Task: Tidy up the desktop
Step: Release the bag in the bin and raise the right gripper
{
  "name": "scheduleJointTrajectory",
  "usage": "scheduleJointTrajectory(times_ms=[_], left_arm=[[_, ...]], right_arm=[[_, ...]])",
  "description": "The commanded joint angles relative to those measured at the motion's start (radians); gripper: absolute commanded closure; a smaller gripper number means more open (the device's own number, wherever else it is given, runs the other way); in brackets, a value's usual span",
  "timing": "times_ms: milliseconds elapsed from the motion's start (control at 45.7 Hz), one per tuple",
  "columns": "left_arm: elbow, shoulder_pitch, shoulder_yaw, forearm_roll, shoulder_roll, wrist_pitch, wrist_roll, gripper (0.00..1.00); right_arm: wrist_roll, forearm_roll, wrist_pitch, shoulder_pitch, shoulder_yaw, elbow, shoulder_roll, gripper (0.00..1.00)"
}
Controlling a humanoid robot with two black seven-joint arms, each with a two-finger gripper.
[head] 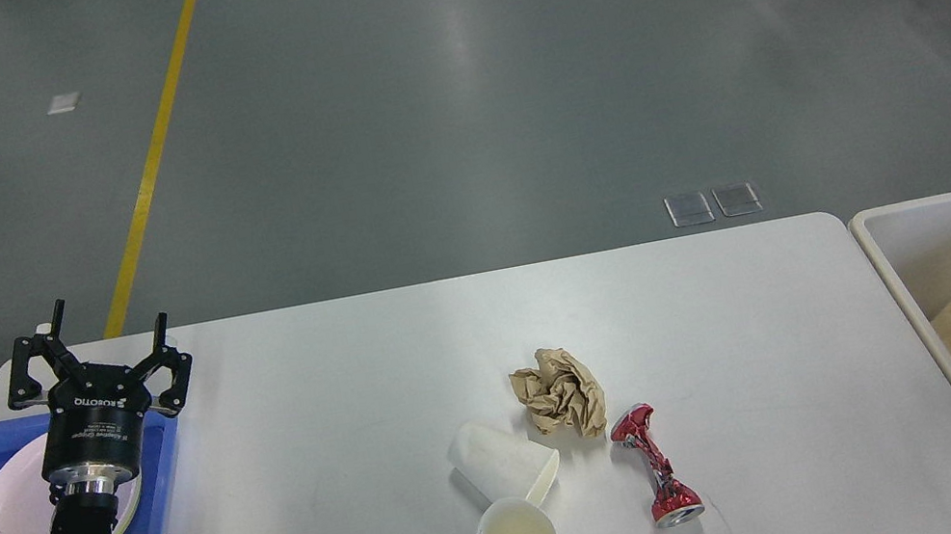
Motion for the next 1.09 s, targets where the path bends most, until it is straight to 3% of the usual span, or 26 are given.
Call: scheduleJointTrajectory(times_ms=[0,197,328,832,1072], left_arm=[[0.0,0.0,0.0,0.0,0.0,0.0,0.0,0.04],[0.0,0.0,0.0,0.0,0.0,0.0,0.0,0.04],[0.0,0.0,0.0,0.0,0.0,0.0,0.001,0.04],[0.0,0.0,0.0,0.0,0.0,0.0,0.001,0.04],[0.0,0.0,0.0,0.0,0.0,0.0,0.001,0.04]], right_arm=[[0.0,0.002,0.0,-0.007,0.001,-0.001,0.009,1.0],[0.002,-0.011,-0.003,-0.013,-0.002,0.0,0.014,0.99],[0.002,-0.012,-0.096,-0.013,-0.002,0.006,0.016,0.0],[0.002,-0.109,-0.092,0.017,-0.001,0.075,0.009,0.0],[-0.015,-0.357,-0.089,0.219,-0.01,0.411,-0.176,0.0]])
